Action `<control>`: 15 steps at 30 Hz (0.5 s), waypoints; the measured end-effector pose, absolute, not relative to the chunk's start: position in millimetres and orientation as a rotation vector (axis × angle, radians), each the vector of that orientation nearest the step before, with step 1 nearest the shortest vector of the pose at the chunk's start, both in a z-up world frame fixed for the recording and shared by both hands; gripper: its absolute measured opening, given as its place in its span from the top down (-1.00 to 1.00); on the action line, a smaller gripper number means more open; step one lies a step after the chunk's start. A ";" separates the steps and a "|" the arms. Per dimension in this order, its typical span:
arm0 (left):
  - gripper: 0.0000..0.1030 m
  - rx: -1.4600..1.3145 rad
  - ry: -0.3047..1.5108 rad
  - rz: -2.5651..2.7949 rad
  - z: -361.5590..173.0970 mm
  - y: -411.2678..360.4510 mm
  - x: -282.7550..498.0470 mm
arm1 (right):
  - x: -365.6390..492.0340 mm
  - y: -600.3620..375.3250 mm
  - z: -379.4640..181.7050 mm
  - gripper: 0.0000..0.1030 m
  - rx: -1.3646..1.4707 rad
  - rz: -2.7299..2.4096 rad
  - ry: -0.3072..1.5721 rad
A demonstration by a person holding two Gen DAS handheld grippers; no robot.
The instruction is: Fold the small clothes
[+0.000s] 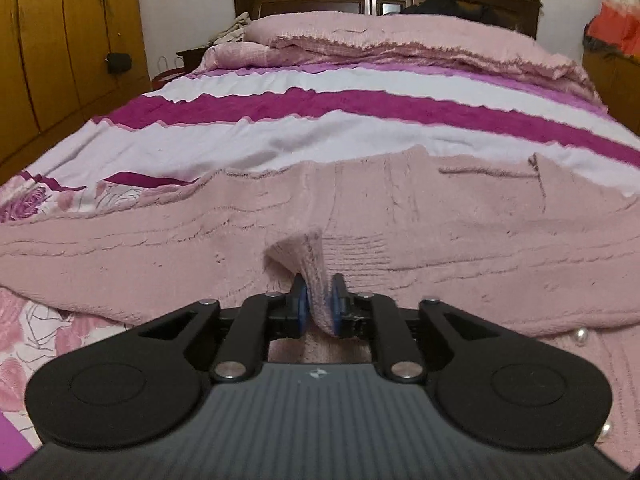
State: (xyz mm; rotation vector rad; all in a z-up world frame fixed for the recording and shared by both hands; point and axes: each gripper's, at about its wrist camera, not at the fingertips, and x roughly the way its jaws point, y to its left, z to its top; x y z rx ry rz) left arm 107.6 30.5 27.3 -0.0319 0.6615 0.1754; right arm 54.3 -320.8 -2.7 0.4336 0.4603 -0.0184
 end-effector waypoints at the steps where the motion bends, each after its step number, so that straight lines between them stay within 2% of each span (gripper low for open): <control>1: 0.49 -0.054 0.660 0.166 28.8 34.6 107.8 | 54.2 -320.8 -2.9 -0.39 0.431 -0.019 0.460; 5: -0.10 -0.147 0.631 0.183 36.7 48.3 95.7 | 54.5 -319.1 -3.3 -0.39 0.429 -0.022 0.462; 6: -0.16 -0.147 0.628 0.206 37.4 49.5 93.2 | 54.6 -318.7 -3.4 -0.39 0.427 -0.022 0.464; 15: -0.17 -0.095 0.663 0.271 27.7 59.9 87.6 | 56.0 -317.2 -3.5 -0.39 0.422 -0.024 0.465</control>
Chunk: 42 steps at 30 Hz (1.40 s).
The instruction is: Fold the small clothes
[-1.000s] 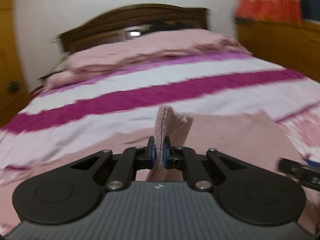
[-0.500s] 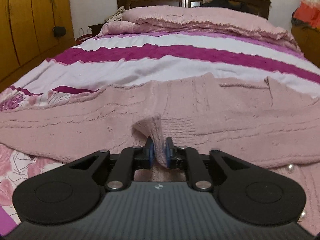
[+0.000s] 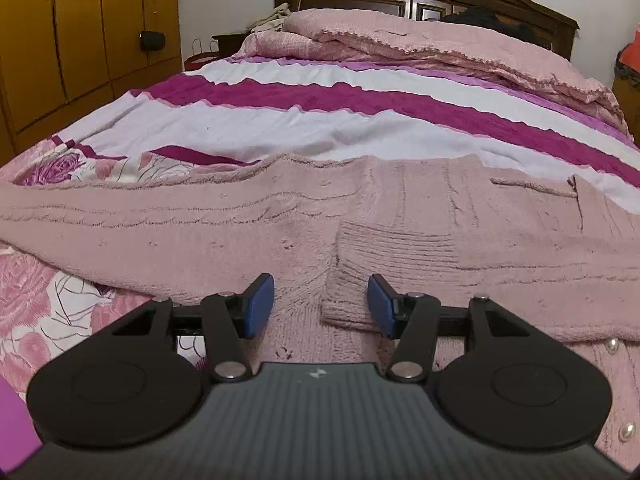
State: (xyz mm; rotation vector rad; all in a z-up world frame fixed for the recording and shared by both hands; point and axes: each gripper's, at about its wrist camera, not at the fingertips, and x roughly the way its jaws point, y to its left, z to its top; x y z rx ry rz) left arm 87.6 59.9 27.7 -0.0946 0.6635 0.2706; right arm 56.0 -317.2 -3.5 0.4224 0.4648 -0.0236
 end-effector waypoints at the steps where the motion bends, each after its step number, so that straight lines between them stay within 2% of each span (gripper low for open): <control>1: -0.17 -0.089 0.666 0.272 27.7 59.2 87.7 | 55.9 -317.1 -3.5 -0.39 0.423 -0.024 0.465; 8: -0.19 -0.050 0.684 0.278 30.1 54.7 87.8 | 55.8 -317.1 -3.4 -0.39 0.422 -0.024 0.464; 16: -0.20 -0.125 0.702 0.264 53.1 73.7 66.7 | 50.6 -312.9 10.8 -0.39 0.393 -0.035 0.480; 25: -0.39 -0.149 0.671 0.381 74.2 127.0 26.0 | 24.7 -295.0 39.3 -0.40 0.344 0.038 0.496; 42: -0.40 -0.539 0.687 0.502 45.4 232.4 26.0 | -2.0 -257.6 27.5 -0.39 0.195 0.074 0.590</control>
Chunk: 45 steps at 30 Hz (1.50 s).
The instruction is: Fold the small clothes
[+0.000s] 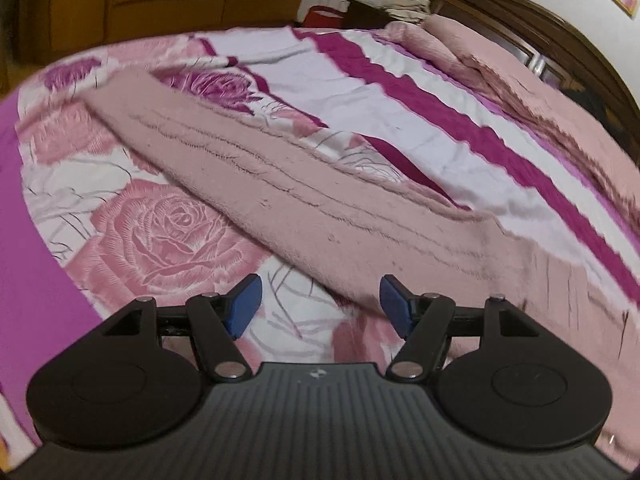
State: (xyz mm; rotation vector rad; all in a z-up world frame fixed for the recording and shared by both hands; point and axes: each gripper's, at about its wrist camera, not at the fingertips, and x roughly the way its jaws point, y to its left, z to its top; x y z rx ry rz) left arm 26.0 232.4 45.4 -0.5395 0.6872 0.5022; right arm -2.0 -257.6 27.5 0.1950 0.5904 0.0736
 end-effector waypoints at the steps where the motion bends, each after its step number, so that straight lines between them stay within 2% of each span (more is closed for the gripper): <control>1: -0.40 -0.562 0.676 0.506 43.0 237.1 29.0 | -1.8 -255.6 26.1 -0.39 0.188 0.074 0.593; 11: -0.40 -0.613 0.591 0.555 28.4 265.3 63.0 | 1.9 -247.8 14.2 -0.39 0.157 0.066 0.611; 17: -0.52 -0.676 0.540 0.536 19.3 279.2 71.5 | 2.7 -246.0 11.4 -0.39 0.157 0.062 0.609; 22: -0.51 -0.664 0.522 0.540 18.8 280.6 75.8 | 2.8 -246.2 11.5 -0.39 0.158 0.062 0.609; 23: -0.43 -0.654 0.518 0.543 19.1 280.5 76.1 | 2.5 -246.4 11.6 -0.39 0.158 0.062 0.607; 24: -0.11 -0.639 0.512 0.540 19.8 279.9 76.8 | 2.3 -246.4 11.7 -0.39 0.160 0.063 0.607; 25: 0.11 -0.615 0.515 0.530 20.6 279.9 78.2 | 2.1 -246.0 11.8 -0.39 0.162 0.063 0.605; 26: 0.52 -0.595 0.524 0.517 21.2 280.6 79.6 | 2.0 -246.3 11.8 -0.39 0.165 0.063 0.604; 27: 0.68 -0.586 0.523 0.506 21.9 281.2 79.1 | 1.9 -246.5 11.8 -0.39 0.168 0.064 0.604; 30: 0.78 -0.562 0.464 0.476 32.4 279.9 69.8 | 1.4 -246.5 11.9 -0.39 0.175 0.065 0.601; 45: 0.79 -0.373 0.239 0.209 140.2 188.4 52.9 | -2.4 -256.2 16.5 -0.35 0.245 0.066 0.583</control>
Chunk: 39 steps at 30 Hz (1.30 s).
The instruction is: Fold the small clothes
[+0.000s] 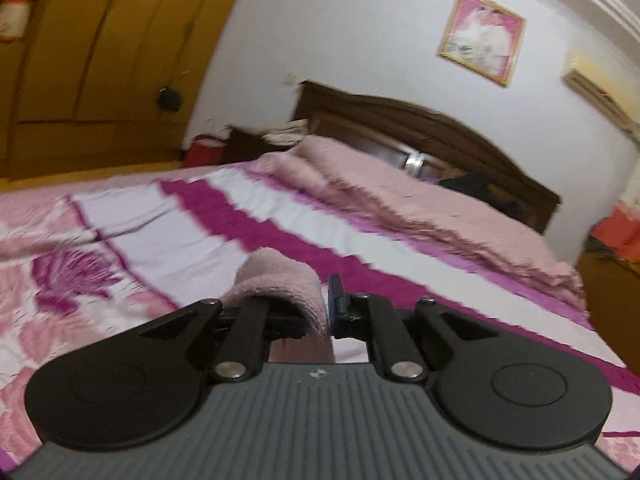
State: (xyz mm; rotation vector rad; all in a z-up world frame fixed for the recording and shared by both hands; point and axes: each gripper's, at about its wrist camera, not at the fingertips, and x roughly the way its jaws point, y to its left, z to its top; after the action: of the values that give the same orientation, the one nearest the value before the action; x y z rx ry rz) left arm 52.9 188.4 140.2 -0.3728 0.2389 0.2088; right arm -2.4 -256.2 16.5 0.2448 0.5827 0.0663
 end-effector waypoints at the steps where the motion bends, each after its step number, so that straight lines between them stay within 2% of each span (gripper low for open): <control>1: 0.79 -0.363 0.237 0.188 146.1 179.0 53.6 | -2.4 -256.3 17.1 -0.35 0.247 0.065 0.585; 7: 0.79 -0.294 0.254 0.083 164.4 118.3 59.9 | -4.6 -260.4 21.3 -0.36 0.258 0.066 0.575; 11: 0.79 -0.246 0.294 0.013 156.2 73.0 68.2 | -6.5 -265.3 22.3 -0.36 0.275 0.066 0.565; 20: 0.79 -0.192 0.476 -0.084 89.4 -8.2 95.1 | -6.4 -277.2 18.2 -0.36 0.324 0.060 0.561; 28: 0.76 -0.167 0.671 -0.129 30.1 -22.0 114.3 | -4.0 -280.8 12.8 -0.35 0.338 0.065 0.568; 31: 0.55 -0.188 0.695 -0.126 22.6 -17.9 111.8 | -3.9 -281.3 12.3 -0.35 0.340 0.065 0.569; 36: -0.10 -0.226 0.714 -0.149 35.2 -5.9 94.6 | -4.9 -281.4 12.6 -0.35 0.346 0.067 0.566; 39: -0.19 -0.219 0.703 -0.135 51.5 4.8 73.3 | -5.4 -281.8 13.1 -0.36 0.347 0.068 0.565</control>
State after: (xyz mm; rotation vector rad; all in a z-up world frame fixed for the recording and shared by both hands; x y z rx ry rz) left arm 73.3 4.8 51.5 -0.2189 0.7025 -0.1353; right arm -5.4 -281.8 13.1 0.3472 0.5649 0.0684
